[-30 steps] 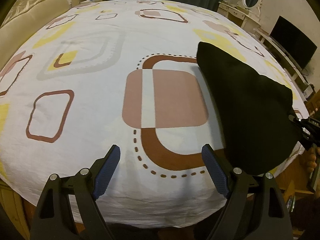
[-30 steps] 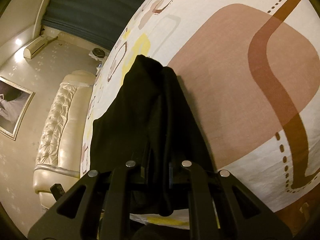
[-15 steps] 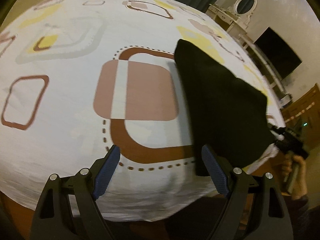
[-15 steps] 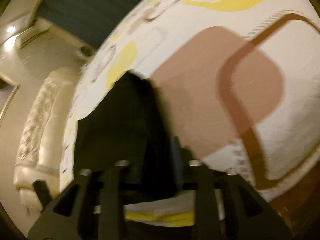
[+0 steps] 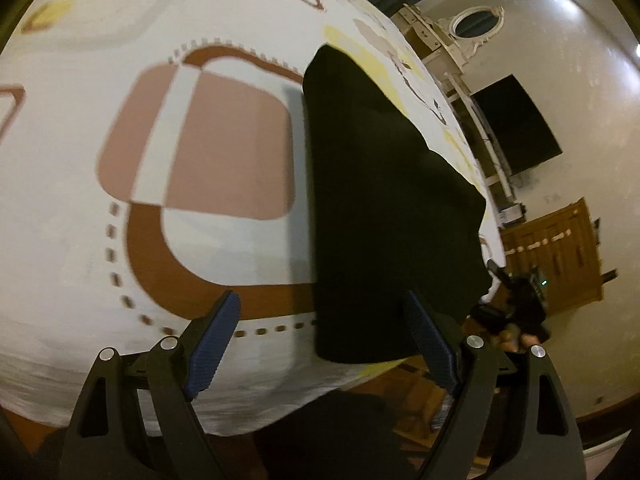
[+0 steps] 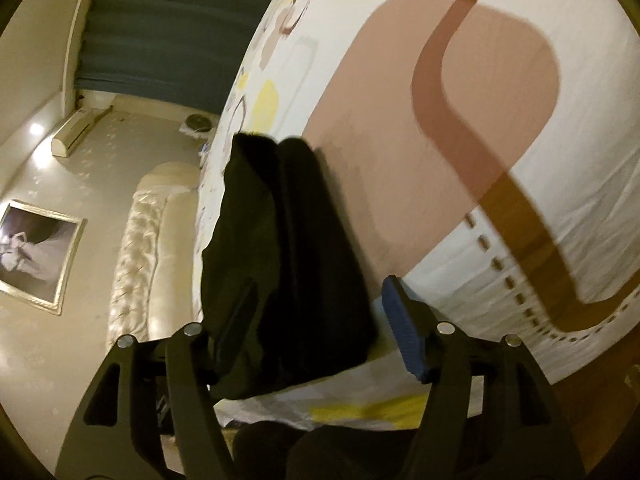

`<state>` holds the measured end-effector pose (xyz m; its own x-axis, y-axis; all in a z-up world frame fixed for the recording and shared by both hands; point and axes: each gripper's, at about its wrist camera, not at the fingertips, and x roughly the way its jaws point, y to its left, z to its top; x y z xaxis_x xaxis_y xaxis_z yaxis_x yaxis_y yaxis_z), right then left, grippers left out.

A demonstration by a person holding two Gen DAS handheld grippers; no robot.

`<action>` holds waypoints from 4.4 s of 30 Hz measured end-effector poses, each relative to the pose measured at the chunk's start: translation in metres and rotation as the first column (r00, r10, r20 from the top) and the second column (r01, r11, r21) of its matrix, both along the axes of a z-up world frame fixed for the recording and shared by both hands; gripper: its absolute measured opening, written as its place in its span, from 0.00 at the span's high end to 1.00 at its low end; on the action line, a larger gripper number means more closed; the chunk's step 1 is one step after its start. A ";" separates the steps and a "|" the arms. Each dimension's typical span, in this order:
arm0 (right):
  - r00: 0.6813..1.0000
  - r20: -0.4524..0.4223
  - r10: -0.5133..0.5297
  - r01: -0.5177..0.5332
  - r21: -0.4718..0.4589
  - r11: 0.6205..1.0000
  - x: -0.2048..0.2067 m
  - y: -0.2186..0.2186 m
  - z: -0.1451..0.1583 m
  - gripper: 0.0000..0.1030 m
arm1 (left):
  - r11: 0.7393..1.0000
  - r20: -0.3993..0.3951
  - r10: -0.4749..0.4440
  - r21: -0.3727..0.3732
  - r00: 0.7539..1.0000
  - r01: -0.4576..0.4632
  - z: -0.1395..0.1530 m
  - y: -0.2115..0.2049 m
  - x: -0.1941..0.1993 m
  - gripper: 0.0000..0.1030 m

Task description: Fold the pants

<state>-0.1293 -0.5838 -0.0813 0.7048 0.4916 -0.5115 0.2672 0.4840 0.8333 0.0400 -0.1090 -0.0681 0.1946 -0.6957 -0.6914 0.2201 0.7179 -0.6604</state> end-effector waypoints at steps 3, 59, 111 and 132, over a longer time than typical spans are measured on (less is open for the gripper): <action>0.999 0.019 0.030 -0.031 0.027 0.999 0.002 0.004 -0.002 0.31 | 0.999 -0.027 0.008 -0.052 1.000 -0.010 -0.004 -0.006 0.004 0.20; 0.956 0.009 0.294 -0.292 -0.092 0.952 0.083 0.167 -0.009 0.65 | 0.963 0.180 0.065 0.247 0.981 -0.109 0.024 0.070 -0.007 0.57; 0.930 0.109 0.352 -0.330 -0.180 0.927 0.199 0.163 0.027 0.72 | 0.978 0.264 0.017 0.198 0.964 -0.072 0.020 0.069 0.114 0.67; 0.941 0.067 0.331 -0.317 -0.168 0.933 0.307 0.173 0.019 0.72 | 0.939 0.246 0.125 0.284 0.961 -0.195 0.014 0.079 0.212 0.70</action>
<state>0.1779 -0.4113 -0.0625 0.5679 0.6224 -0.5386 -0.0003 0.6545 0.7561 0.2517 -0.0300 -0.0539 0.4580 -0.4067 -0.7904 0.2006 0.9136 -0.3538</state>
